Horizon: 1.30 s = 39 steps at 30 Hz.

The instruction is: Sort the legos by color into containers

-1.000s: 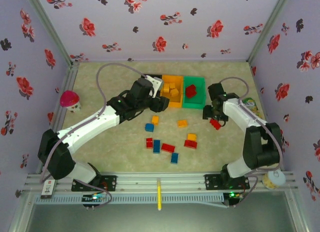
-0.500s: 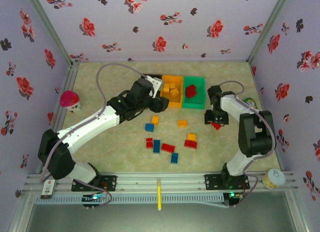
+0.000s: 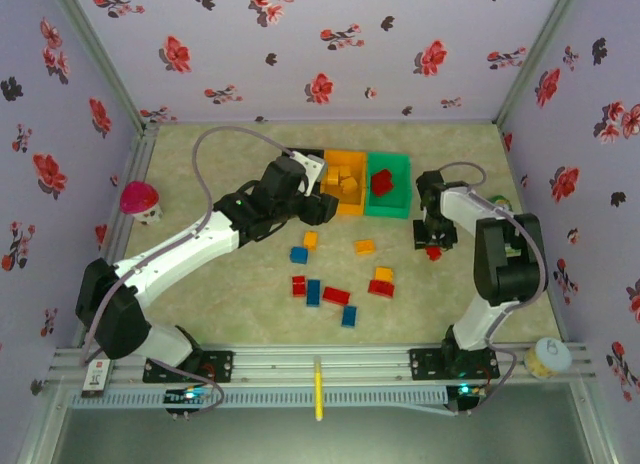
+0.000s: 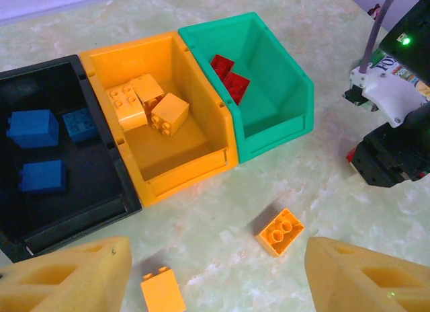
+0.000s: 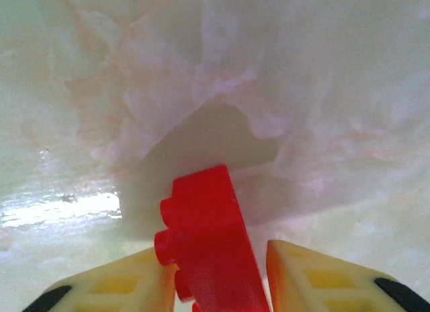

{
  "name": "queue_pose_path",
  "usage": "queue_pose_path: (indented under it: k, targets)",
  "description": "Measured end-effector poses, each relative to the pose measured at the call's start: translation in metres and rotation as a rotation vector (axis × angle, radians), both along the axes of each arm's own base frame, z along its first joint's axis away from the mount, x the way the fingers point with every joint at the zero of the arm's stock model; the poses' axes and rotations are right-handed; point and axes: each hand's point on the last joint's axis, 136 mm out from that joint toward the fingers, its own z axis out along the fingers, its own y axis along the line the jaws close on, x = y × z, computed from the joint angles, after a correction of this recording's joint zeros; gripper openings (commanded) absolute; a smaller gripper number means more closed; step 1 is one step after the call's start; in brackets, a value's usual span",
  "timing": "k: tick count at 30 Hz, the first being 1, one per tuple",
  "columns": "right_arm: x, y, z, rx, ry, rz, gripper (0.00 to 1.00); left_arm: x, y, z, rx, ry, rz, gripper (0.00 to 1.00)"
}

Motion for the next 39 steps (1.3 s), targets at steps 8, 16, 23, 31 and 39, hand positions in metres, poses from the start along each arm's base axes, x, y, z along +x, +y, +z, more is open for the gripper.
queue_pose_path:
  k: [8, 16, 23, 31, 39]
  targets:
    - [0.003, 0.005, 0.001, 0.031, -0.010, 0.005, 0.15, 0.000, 0.000, 0.000, 0.000, 0.000, 0.000, 0.69]
    - [0.018, 0.023, 0.075, 0.143, -0.270, 0.010, 0.15, 0.000, 0.000, 0.001, -0.003, -0.001, -0.001, 0.69]
    - [0.038, 0.067, 0.152, 0.265, -0.524, 0.086, 0.16, -0.001, 0.000, 0.001, -0.003, 0.001, -0.004, 0.69]
    - [0.082, 0.088, 0.152, 0.280, -0.576, 0.097, 0.17, -0.010, 0.009, 0.000, -0.005, 0.005, -0.002, 0.69]
    - [0.151, 0.101, 0.114, 0.233, -0.535, 0.086, 0.17, -0.017, 0.017, 0.008, -0.020, -0.005, 0.001, 0.69]
